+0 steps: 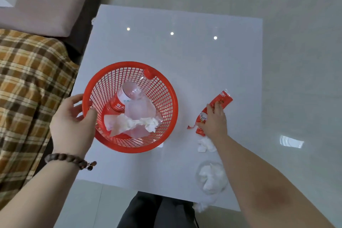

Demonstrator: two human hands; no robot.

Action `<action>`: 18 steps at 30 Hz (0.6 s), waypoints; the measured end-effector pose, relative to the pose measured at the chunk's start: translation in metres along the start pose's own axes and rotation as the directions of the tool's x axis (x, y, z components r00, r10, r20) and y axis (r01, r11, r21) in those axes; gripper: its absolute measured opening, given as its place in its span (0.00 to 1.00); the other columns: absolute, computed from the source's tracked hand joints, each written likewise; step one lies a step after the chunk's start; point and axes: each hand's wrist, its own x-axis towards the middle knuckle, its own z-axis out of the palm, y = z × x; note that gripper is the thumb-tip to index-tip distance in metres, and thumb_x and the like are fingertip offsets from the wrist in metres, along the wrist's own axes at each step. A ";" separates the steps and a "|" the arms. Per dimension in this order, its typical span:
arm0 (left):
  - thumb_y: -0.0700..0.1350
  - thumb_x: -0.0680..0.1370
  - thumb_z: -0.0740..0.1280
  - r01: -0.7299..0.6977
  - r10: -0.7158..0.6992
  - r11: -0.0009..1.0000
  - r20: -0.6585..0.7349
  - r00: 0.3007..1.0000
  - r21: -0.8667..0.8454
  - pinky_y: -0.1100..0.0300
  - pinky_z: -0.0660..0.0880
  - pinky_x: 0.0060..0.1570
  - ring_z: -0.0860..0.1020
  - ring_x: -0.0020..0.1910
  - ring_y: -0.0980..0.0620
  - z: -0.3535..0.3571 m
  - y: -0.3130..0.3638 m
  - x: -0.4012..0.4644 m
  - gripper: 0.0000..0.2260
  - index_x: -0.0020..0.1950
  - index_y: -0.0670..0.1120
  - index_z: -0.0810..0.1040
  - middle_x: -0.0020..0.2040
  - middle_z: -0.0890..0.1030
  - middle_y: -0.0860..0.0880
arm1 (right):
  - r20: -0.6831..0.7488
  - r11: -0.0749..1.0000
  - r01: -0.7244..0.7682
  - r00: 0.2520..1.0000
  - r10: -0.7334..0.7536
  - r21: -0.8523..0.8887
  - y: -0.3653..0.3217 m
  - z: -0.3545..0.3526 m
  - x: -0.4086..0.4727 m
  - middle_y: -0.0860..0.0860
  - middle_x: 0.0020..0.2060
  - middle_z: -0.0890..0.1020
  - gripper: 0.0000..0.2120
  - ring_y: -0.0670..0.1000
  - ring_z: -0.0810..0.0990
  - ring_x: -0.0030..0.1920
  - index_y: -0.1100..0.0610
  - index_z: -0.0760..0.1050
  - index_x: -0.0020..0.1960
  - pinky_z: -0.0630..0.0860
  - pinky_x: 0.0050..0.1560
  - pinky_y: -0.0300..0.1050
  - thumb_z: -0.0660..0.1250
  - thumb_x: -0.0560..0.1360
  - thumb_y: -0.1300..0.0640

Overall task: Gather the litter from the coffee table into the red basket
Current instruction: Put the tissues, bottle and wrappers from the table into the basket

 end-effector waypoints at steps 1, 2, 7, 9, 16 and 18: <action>0.47 0.72 0.68 0.010 -0.011 1.000 -0.002 1.000 -0.012 0.68 0.71 0.32 0.75 0.40 0.71 0.001 -0.001 -0.001 0.13 0.57 0.54 0.76 0.45 0.78 0.60 | -0.035 1.000 0.018 0.999 -0.017 0.010 0.000 0.004 -0.002 0.59 0.74 0.61 0.35 0.59 0.59 0.73 0.56 0.62 0.72 0.59 0.72 0.53 0.71 0.70 0.47; 0.47 0.72 0.68 0.019 -0.019 1.000 -0.002 1.000 -0.022 0.67 0.72 0.32 0.76 0.40 0.71 0.002 -0.002 -0.002 0.13 0.56 0.55 0.76 0.44 0.78 0.60 | -0.082 0.999 0.046 0.996 -0.044 0.027 0.000 0.007 -0.002 0.58 0.71 0.66 0.29 0.59 0.63 0.70 0.56 0.67 0.69 0.63 0.70 0.52 0.70 0.71 0.51; 0.46 0.73 0.68 0.047 -0.047 0.999 0.016 0.999 -0.022 0.71 0.71 0.27 0.76 0.39 0.69 -0.001 0.000 -0.010 0.13 0.57 0.54 0.76 0.45 0.78 0.58 | -0.183 0.963 0.067 0.983 -0.019 0.260 -0.016 -0.011 -0.010 0.59 0.52 0.80 0.09 0.59 0.76 0.53 0.61 0.79 0.51 0.72 0.49 0.50 0.66 0.73 0.60; 0.46 0.73 0.68 0.073 -0.072 0.996 0.026 0.997 -0.042 0.70 0.72 0.27 0.78 0.39 0.66 -0.004 0.005 -0.015 0.12 0.56 0.54 0.76 0.45 0.78 0.57 | -0.232 0.915 0.107 0.973 -0.015 0.389 -0.031 -0.032 -0.023 0.58 0.48 0.80 0.07 0.59 0.78 0.50 0.61 0.80 0.49 0.72 0.47 0.48 0.67 0.72 0.62; 0.43 0.74 0.67 0.085 -0.078 0.994 0.096 0.992 -0.065 0.65 0.74 0.37 0.76 0.40 0.64 -0.021 0.024 -0.029 0.13 0.58 0.48 0.76 0.49 0.79 0.52 | -0.394 0.676 0.341 0.916 -0.082 0.653 -0.113 -0.122 -0.112 0.46 0.49 0.80 0.15 0.43 0.78 0.46 0.51 0.75 0.55 0.72 0.48 0.30 0.71 0.70 0.60; 0.44 0.75 0.68 0.082 -0.069 0.992 0.136 0.988 -0.095 0.58 0.77 0.43 0.78 0.44 0.57 -0.024 0.028 -0.034 0.13 0.59 0.48 0.75 0.49 0.79 0.52 | -0.419 0.656 0.434 0.887 -0.193 0.617 -0.141 -0.136 -0.134 0.46 0.48 0.81 0.14 0.44 0.78 0.48 0.51 0.76 0.54 0.70 0.48 0.28 0.71 0.69 0.61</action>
